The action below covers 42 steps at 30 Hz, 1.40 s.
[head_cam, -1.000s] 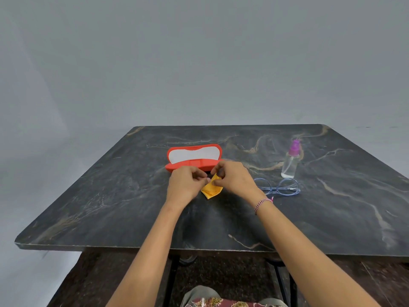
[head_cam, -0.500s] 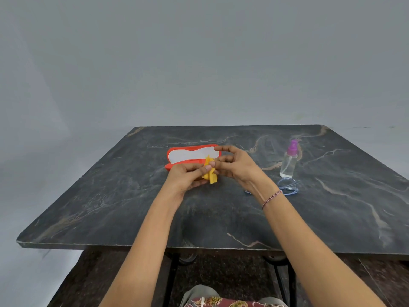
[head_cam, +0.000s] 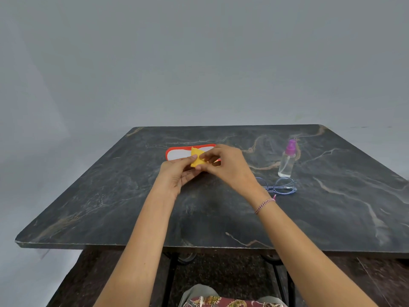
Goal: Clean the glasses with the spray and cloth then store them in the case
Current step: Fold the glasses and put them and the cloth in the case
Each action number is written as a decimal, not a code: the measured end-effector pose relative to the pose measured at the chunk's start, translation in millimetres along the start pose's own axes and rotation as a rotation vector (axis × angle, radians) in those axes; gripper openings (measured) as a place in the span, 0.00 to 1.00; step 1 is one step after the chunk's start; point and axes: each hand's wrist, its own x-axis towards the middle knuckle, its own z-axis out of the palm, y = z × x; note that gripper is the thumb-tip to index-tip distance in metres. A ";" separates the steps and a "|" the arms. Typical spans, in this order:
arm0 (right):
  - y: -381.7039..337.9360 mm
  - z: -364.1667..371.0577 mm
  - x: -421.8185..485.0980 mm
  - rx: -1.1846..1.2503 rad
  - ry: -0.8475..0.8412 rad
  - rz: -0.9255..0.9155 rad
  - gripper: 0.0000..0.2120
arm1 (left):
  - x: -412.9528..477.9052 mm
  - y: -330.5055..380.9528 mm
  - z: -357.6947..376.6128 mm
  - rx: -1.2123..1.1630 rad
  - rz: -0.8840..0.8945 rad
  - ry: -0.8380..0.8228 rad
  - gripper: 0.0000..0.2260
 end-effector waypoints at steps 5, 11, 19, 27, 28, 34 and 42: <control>-3.6 5.3 3.2 -0.083 0.049 0.021 0.11 | -1.8 5.2 2.9 0.023 0.037 0.031 0.12; -3.7 2.0 4.3 -0.037 0.040 0.063 0.08 | -2.1 6.5 1.3 0.069 0.070 0.000 0.04; 8.2 4.8 16.6 0.207 0.031 0.260 0.07 | 3.1 7.0 -1.1 0.159 0.134 -0.040 0.01; 17.1 -15.0 44.9 0.451 0.108 0.426 0.01 | 21.1 34.6 -12.2 0.273 0.254 0.079 0.05; 21.2 -15.7 49.1 0.463 0.108 0.454 0.02 | 25.2 38.3 -14.7 0.279 0.261 0.091 0.05; 36.9 -3.8 64.5 0.452 0.130 0.557 0.11 | 55.1 44.8 -23.9 0.328 0.254 0.180 0.03; 51.7 19.2 59.7 0.336 0.076 0.582 0.11 | 68.2 21.4 -37.3 0.369 0.141 0.217 0.06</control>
